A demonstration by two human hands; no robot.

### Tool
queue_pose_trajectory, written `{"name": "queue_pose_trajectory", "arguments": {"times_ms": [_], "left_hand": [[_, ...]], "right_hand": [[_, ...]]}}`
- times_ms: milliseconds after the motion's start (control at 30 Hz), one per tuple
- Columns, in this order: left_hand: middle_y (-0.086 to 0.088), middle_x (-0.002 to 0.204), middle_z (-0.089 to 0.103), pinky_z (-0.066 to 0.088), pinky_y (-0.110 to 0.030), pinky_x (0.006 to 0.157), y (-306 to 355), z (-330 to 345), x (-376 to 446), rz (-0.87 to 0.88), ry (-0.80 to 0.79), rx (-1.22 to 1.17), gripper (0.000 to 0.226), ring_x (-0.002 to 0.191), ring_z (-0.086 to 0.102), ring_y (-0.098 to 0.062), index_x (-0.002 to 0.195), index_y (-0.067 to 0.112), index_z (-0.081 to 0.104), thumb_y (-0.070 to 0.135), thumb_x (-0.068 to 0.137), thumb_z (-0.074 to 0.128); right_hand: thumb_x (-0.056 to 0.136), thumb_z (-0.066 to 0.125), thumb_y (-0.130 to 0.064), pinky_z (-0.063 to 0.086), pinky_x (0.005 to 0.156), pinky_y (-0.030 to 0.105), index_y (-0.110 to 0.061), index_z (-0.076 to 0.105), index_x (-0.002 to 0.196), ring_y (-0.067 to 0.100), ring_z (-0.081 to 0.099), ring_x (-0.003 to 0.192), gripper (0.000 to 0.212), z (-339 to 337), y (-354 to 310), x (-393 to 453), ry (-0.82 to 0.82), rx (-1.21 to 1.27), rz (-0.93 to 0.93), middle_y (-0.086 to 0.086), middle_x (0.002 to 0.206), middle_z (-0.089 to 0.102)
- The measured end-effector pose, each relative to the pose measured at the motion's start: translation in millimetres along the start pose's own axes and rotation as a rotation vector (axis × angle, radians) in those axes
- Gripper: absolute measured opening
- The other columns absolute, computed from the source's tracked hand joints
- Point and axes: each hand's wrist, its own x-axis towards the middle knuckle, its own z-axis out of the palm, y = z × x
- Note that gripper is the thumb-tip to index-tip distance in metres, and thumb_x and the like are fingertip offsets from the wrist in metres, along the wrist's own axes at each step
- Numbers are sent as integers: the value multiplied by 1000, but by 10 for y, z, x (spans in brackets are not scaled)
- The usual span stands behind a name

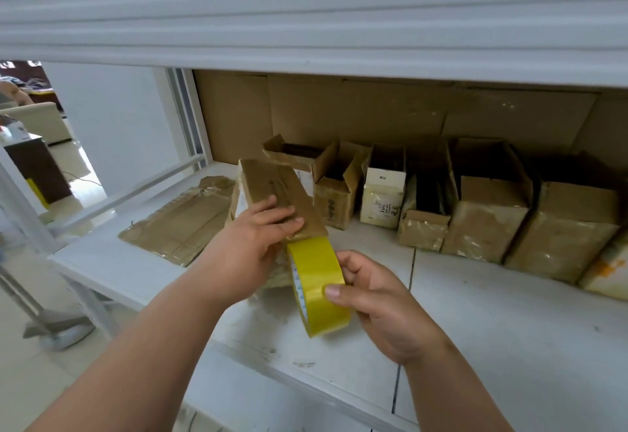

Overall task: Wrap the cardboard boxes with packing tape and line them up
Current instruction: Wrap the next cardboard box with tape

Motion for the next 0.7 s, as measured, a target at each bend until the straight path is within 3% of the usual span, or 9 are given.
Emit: {"name": "queue_pose_trajectory", "arguments": {"times_ms": [167,300,467,567,700], "left_hand": [[4,146,46,29,-38,111,-343,83,-183,22,67,-40,66,144,27,-22,136,18,59,-16,80,66],[5,148,43,27,-36,114,-451,95,-248,26,70,-53,63,146,24,-20,138,18,57,-15,84,62],[1,149,45,26,-34,114,-467,62,-281,4,68,-82,54,146,22,-19,138,16,57,-8,90,60],[8,149,40,22,-30,115,-474,51,-296,-29,71,-108,50,148,17,-14,139,19,55,-2,95,57],[10,151,35,21,-28,116,-453,98,-302,-62,109,-129,51,149,14,-10,140,21,54,-3,95,56]], "right_hand": [[82,62,-22,52,80,23,-6,57,123,18,67,98,45,280,170,54,21,-65,28,11,109,72],[84,61,-24,52,91,31,-4,59,122,25,66,105,43,406,280,69,68,-67,47,17,117,70],[86,60,-30,49,103,41,-14,61,122,27,65,112,40,523,383,15,119,-74,83,9,117,72],[94,60,-37,46,106,49,-22,64,119,26,65,113,29,572,524,-76,146,-114,143,3,116,72],[91,64,-42,46,106,47,-22,65,117,23,65,113,33,598,585,-145,174,-103,194,2,115,72]]}}
